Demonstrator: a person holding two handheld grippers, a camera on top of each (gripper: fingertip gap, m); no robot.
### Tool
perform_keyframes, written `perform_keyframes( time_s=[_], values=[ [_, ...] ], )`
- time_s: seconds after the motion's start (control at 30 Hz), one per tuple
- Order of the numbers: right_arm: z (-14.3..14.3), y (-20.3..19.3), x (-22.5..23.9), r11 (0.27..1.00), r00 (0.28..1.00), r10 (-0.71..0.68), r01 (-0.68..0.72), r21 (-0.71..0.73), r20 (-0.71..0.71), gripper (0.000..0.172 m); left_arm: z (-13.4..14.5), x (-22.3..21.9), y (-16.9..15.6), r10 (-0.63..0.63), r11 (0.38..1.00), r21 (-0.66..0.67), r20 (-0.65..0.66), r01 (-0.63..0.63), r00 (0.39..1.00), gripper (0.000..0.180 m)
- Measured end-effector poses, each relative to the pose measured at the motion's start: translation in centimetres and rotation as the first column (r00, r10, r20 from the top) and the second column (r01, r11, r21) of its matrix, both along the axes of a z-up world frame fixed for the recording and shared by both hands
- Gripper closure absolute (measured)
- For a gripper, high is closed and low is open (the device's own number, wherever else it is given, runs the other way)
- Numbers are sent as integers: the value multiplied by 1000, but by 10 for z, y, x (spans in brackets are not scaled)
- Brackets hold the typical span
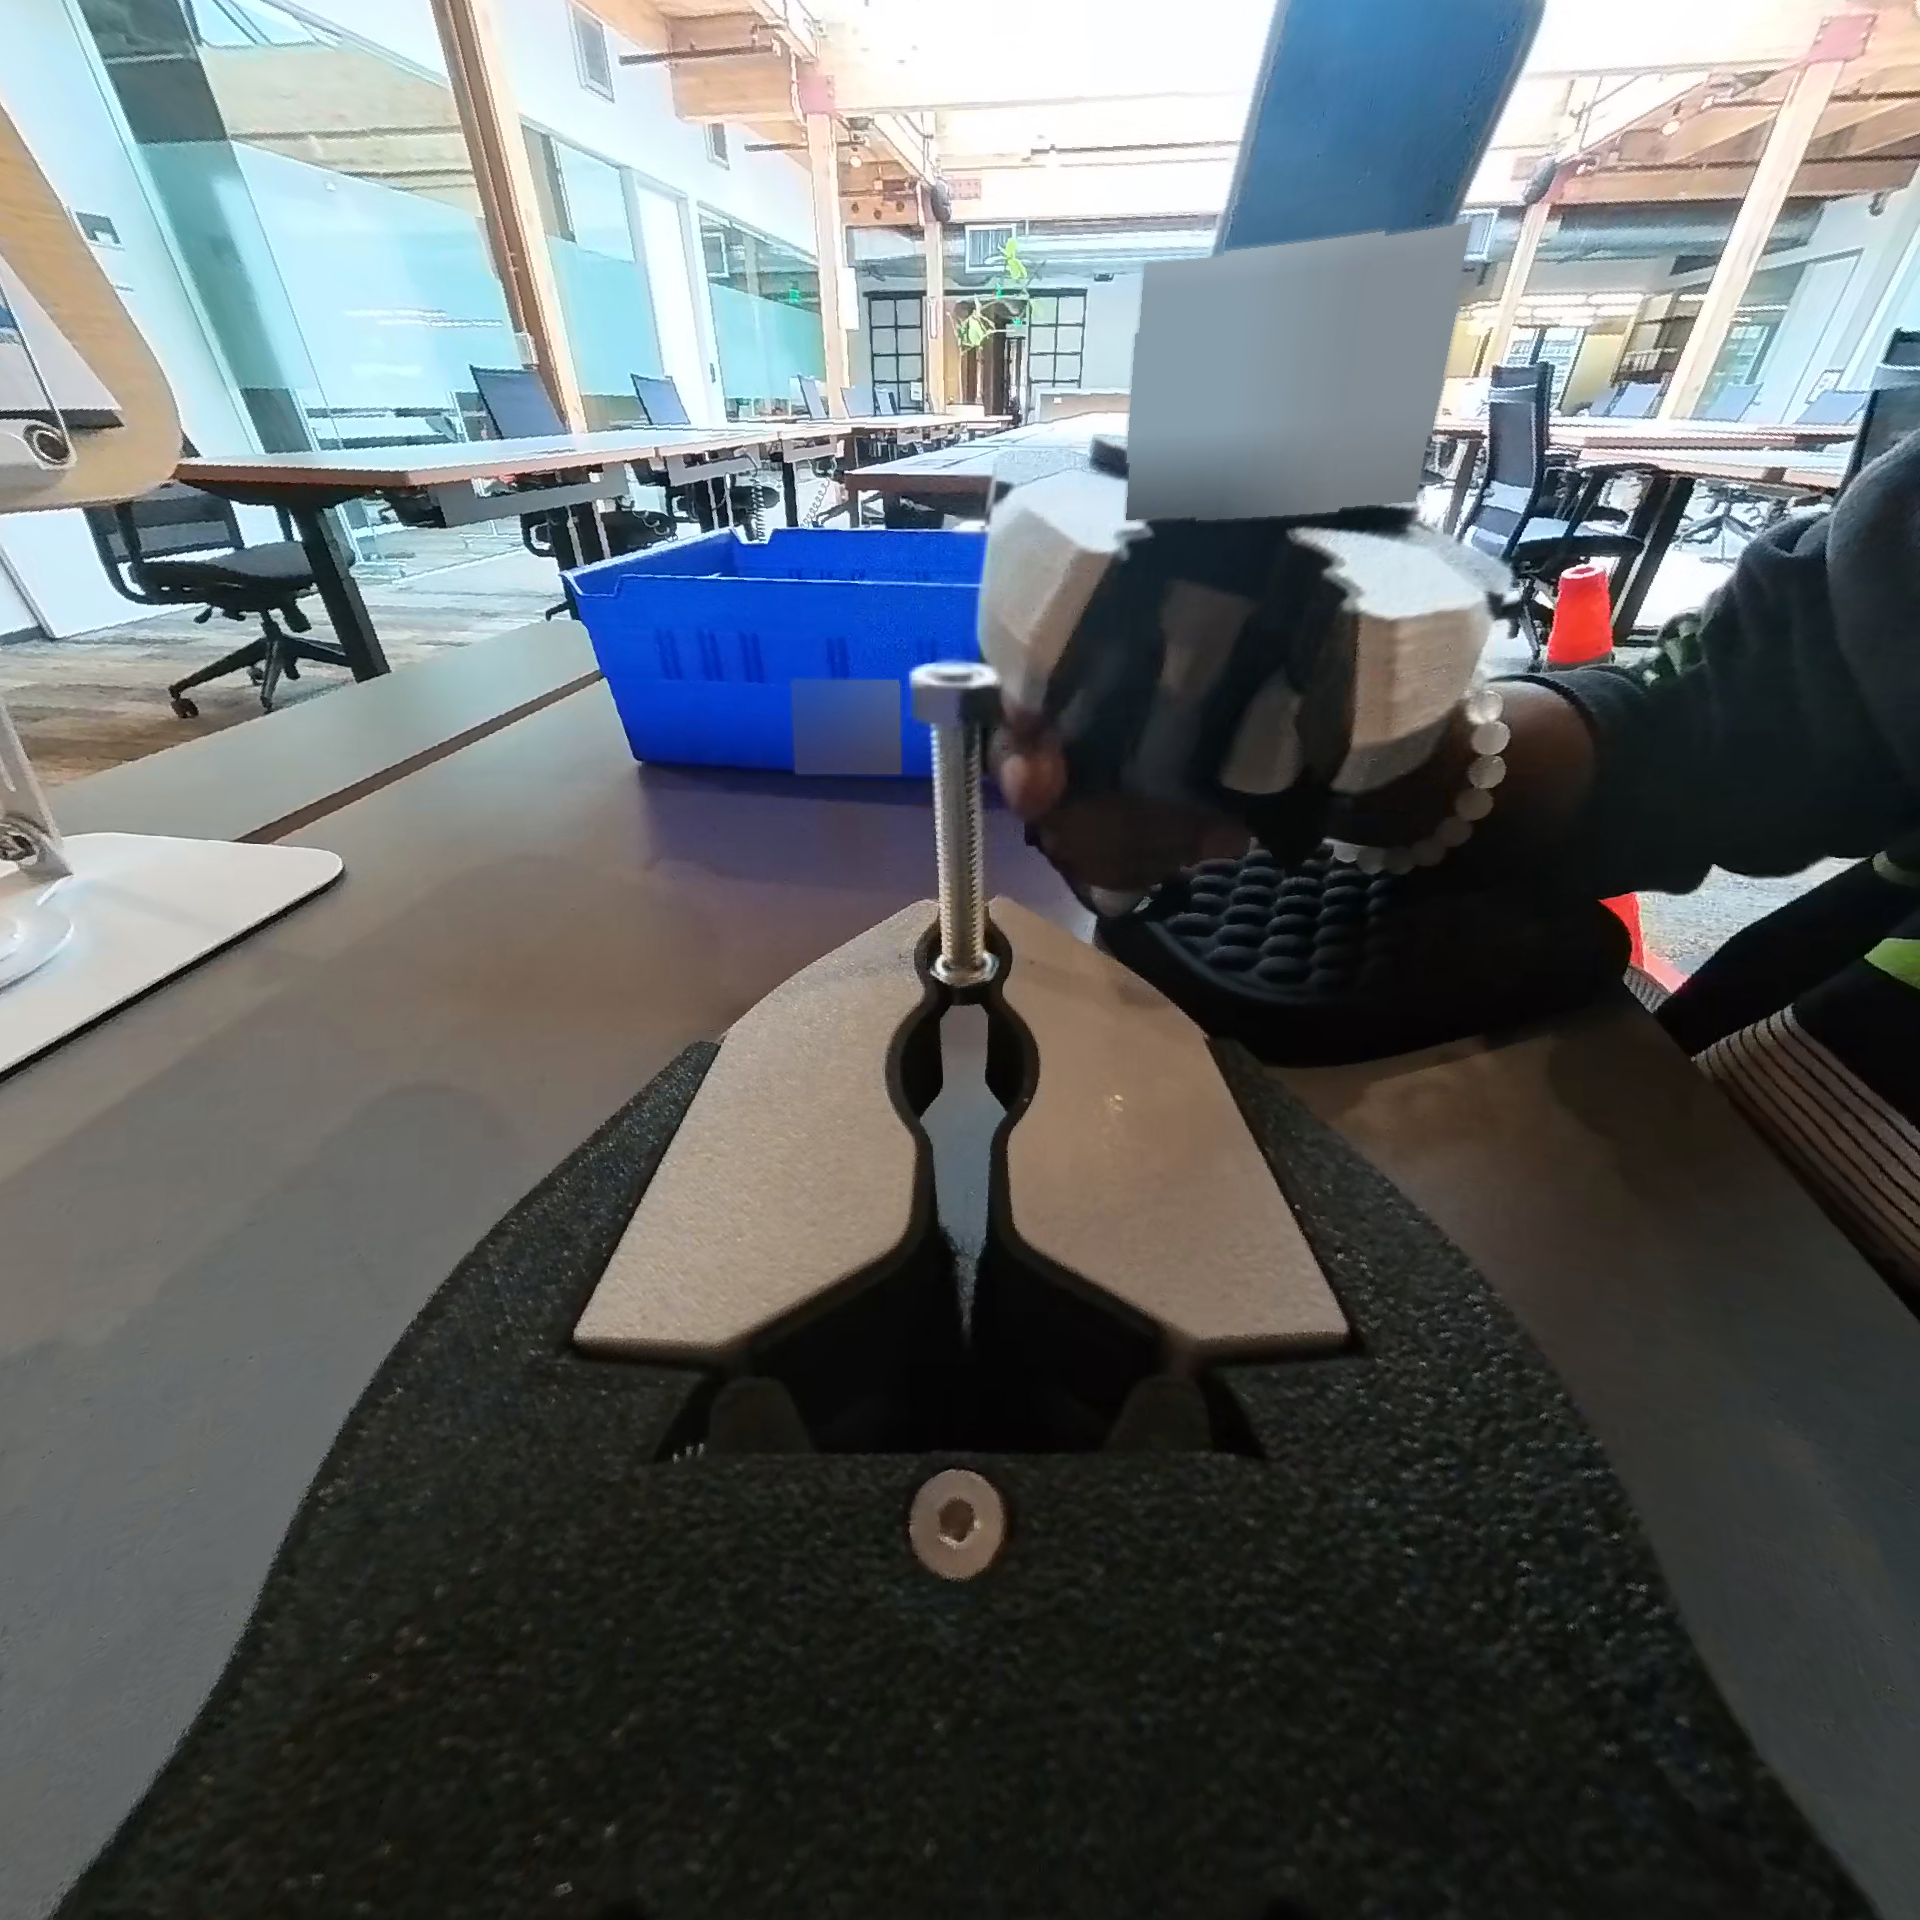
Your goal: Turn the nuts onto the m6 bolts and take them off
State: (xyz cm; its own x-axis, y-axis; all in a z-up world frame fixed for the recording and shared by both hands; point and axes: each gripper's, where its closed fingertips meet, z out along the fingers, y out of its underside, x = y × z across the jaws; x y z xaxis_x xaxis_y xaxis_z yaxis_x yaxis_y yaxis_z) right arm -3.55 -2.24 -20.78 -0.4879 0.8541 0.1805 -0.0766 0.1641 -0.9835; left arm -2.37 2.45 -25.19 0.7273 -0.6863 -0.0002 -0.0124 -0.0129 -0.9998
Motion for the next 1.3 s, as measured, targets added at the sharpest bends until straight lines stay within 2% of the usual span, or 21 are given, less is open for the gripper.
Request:
perform_keyframes(
  time_s=[0.07, 0.13, 0.2, 0.27, 0.33, 0.4, 0.43, 0.53, 0.57, 0.6, 0.7, 0.73, 0.8, 0.87, 0.93, 1.0, 1.07, 1.1, 1.17, 1.23, 1.3],
  values=[
    [1, 3, -1, 1000, 1000, -14, 14, -11, -2, 140, 0, 0, 0, 0, 1000, 0, -1, 0, 1000, 178],
    [2, 9, -5, 998, 999, -53, 52, -23, -11, 122, 0, 1, 0, -1, 1000, 0, -4, 1, 1000, 178],
    [-1, 8, -7, 999, 999, -47, 47, -27, 5, 112, 0, 1, 0, -2, 1000, 0, -3, 2, 1000, 178],
    [-2, 4, -5, 1000, 1000, -24, 24, -15, 14, 118, 0, 0, 0, -1, 1000, -1, 0, 1, 1000, 178],
    [-1, 0, -1, 1000, 1000, 1, -1, 5, 5, 142, 0, 0, 0, 0, 1000, -1, 0, 0, 1000, 178],
    [0, 2, 1, 1000, 1000, -3, 3, -4, 9, 143, 0, 0, 0, 0, 1000, -1, 0, 0, 1000, 178],
    [1, 4, 0, 1000, 1000, -14, 14, -9, 2, 141, 0, 0, 0, -1, 1000, -1, -1, 1, 1000, 178],
    [0, 9, -6, 999, 999, -48, 48, -25, -3, 113, 0, 1, 0, -3, 1000, -1, -3, 3, 1000, 178],
    [-2, 7, -7, 999, 999, -44, 44, -23, 10, 109, 0, 1, 0, -3, 1000, -1, -4, 3, 1000, 178],
    [-3, 5, -7, 999, 999, -32, 32, -14, 18, 110, 0, 1, 0, -3, 1000, -1, -3, 3, 1000, 178],
    [-3, -1, -1, 1000, 1000, 1, -1, 25, 5, 142, 0, 0, 0, -1, 1000, -2, 1, 1, 1000, 178],
    [-3, 0, 0, 1000, 1000, -3, 3, 19, 11, 142, 0, 0, 0, -1, 1000, -2, 2, 1, 1000, 178],
    [-1, 4, -1, 1000, 1000, -21, 21, 0, 1, 140, 0, 0, 0, -1, 1000, -2, 0, 1, 1000, 178],
    [2, 9, -5, 998, 999, -50, 50, -24, -18, 122, 0, 1, 0, -2, 1000, -2, -3, 2, 1000, 178],
    [-1, 7, -6, 999, 999, -41, 41, -21, -5, 111, 0, 1, 0, -3, 1000, -3, -3, 3, 1000, 178],
    [-3, 2, -5, 1000, 1000, -22, 22, 4, 1, 118, 0, 0, 0, -3, 1000, -4, 0, 3, 1000, 178],
    [-3, -2, -1, 1000, 1000, 6, -6, 22, 8, 141, 0, 0, 0, -2, 1000, -4, 0, 2, 1000, 178],
    [-3, -2, 0, 1000, 1000, 8, -8, 13, 14, 142, 0, 0, 0, -2, 1000, -4, 0, 2, 1000, 178],
    [-1, 2, -1, 1000, 1000, -12, 12, 0, 0, 140, 0, 0, 0, -2, 1000, -4, -1, 2, 1000, 178],
    [2, 7, -5, 999, 999, -45, 45, -14, -19, 122, -1, 1, 0, -4, 1000, -5, -4, 3, 1000, 178],
    [-1, 4, -6, 999, 1000, -31, 31, -12, 1, 114, -1, 1, 0, -4, 1000, -6, -4, 4, 1000, 178]
  ],
)
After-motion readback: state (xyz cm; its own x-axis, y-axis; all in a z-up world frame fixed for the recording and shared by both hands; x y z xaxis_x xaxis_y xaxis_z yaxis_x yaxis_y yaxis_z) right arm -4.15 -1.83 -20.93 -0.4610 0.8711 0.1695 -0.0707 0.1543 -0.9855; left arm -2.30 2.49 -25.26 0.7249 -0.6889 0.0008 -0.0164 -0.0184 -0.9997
